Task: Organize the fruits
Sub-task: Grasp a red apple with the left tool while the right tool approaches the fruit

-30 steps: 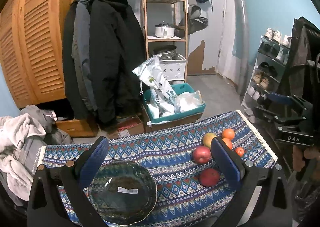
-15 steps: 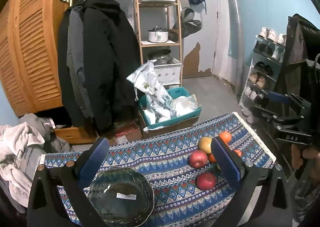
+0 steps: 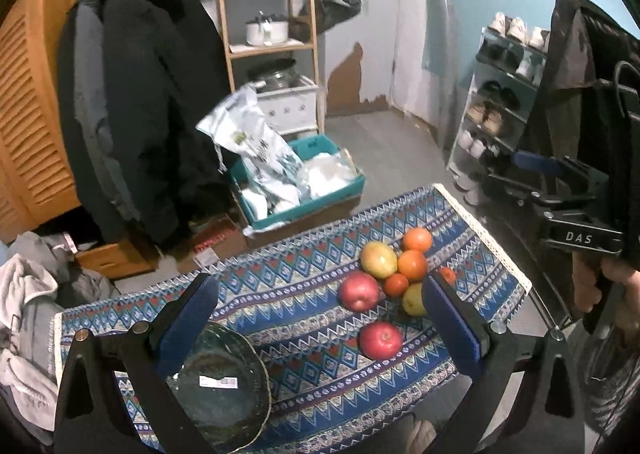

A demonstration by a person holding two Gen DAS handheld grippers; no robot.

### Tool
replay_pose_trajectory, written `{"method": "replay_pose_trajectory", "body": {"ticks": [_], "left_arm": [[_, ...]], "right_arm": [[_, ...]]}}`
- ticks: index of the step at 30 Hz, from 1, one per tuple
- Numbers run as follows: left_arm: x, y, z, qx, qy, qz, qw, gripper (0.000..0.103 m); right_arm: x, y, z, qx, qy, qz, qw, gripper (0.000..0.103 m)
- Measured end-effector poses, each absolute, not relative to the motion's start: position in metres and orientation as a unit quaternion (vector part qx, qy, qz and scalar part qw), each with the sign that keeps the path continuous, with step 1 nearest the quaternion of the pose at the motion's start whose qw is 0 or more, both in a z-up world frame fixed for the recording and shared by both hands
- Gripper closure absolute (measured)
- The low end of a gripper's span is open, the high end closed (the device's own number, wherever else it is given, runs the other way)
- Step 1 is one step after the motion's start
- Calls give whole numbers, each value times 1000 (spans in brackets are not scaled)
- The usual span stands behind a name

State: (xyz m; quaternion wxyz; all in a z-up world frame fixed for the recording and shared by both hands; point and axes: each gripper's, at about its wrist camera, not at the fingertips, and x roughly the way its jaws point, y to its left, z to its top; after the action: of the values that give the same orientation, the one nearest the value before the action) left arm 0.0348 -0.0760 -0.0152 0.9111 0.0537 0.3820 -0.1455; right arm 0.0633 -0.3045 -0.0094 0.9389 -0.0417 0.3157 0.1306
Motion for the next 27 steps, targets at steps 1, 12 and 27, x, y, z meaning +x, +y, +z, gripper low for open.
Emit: {"method": "replay_pose_trajectory", "body": {"ticks": [1,12,27], "left_arm": [[39,-80,-16,53,386,-146,909,0],[65,-127,-22,80,413,-174,890,0],[94,-148,-78,69,456,-172,870,0]], "right_arm": [[65,-308,-12,-40,321,131,937,15],[81,-329,-25,-51,362,124,922,15],[123,-347,-57,-66,415,115,900,16]]}}
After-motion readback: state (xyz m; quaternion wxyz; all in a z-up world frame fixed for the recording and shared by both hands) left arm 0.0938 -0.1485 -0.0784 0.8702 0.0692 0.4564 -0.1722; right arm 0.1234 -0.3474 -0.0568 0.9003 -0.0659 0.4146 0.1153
